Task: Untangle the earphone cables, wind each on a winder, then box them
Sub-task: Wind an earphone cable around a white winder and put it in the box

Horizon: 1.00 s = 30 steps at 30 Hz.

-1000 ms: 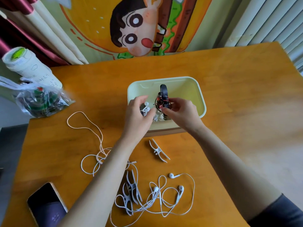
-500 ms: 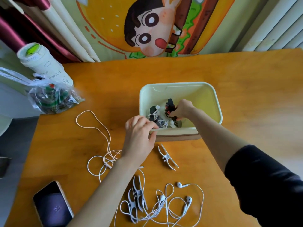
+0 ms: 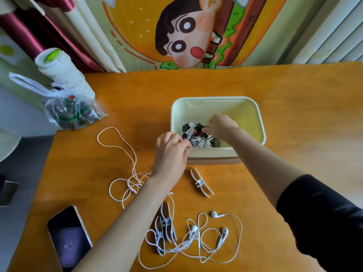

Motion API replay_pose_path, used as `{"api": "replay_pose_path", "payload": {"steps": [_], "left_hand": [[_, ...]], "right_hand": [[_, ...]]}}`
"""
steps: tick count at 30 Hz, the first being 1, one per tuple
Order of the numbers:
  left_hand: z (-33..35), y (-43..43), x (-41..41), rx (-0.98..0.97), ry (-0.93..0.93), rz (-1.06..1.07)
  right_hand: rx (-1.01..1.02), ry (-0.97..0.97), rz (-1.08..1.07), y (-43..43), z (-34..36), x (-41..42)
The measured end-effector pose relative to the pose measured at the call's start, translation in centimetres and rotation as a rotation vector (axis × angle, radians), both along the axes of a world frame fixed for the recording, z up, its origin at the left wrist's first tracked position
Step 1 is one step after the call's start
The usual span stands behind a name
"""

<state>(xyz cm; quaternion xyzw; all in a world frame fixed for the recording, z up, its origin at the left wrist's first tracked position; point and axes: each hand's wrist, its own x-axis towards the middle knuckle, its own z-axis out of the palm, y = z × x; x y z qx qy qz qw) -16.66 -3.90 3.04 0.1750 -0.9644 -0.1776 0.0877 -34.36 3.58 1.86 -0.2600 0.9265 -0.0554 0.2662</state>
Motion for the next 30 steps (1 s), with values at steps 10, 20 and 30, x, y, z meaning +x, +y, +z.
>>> {"api": "replay_pose_path", "payload": {"steps": [10,20,30], "left_hand": [[-1.8,3.0,5.8,0.051,0.010,0.074],[-7.5,6.4,9.3,0.097,-0.564,-0.024],[-5.5,7.0,7.9,0.932,-0.149,0.466]], "right_hand": [[-0.805,0.349,0.200,7.6,0.4,12.2],[-0.098,-0.070,0.034,10.0,-7.7,15.6],[-0.616,-0.253,0.054,11.2,-5.2,19.7]]}}
